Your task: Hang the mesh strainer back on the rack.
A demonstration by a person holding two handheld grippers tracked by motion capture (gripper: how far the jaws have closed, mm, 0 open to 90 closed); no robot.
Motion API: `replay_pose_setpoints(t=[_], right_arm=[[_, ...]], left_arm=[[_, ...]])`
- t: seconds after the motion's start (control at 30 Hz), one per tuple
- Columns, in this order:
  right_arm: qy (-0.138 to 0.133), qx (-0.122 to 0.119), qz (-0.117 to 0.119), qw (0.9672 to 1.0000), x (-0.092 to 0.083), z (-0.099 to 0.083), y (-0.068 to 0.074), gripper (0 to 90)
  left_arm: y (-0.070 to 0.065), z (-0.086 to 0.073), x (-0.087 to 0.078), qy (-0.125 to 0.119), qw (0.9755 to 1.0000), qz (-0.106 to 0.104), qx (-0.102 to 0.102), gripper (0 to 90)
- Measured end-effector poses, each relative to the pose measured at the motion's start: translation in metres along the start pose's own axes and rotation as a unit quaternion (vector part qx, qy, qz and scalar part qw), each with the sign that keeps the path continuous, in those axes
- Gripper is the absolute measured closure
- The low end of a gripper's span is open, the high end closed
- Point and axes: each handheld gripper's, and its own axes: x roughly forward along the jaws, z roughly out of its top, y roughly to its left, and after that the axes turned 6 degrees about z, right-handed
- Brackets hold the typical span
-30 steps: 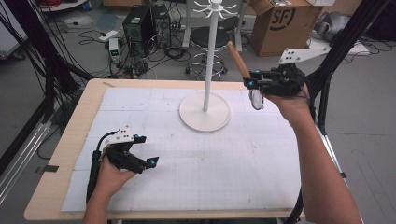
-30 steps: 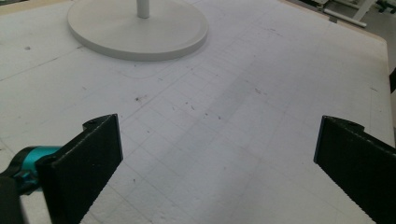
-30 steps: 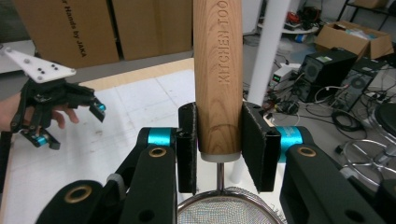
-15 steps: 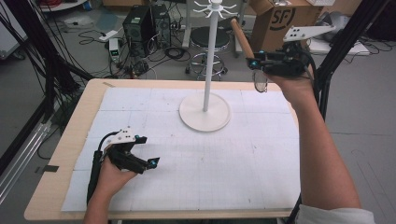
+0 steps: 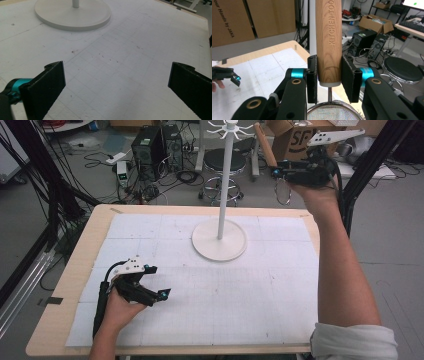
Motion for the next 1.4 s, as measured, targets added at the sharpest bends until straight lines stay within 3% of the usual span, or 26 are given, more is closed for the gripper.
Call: replay_pose_setpoints(t=[0.73,1.0,1.4], right_arm=[[0.023,-0.001,0.009,0.9997,0.024,-0.004,0.003,68.6],[0.049,0.002,0.000,0.9988,0.042,-0.004,0.009,68.7],[0.056,-0.001,-0.009,0.9984,0.060,0.000,0.014,68.4]], left_arm=[[-0.001,0.000,-0.001,0.001,1.0000,0.001,0.002,1.6],[-0.002,0.000,-0.001,-0.001,1.0000,0.001,0.000,1.6],[-0.002,0.000,-0.001,-0.002,1.0000,0.002,0.000,1.6]])
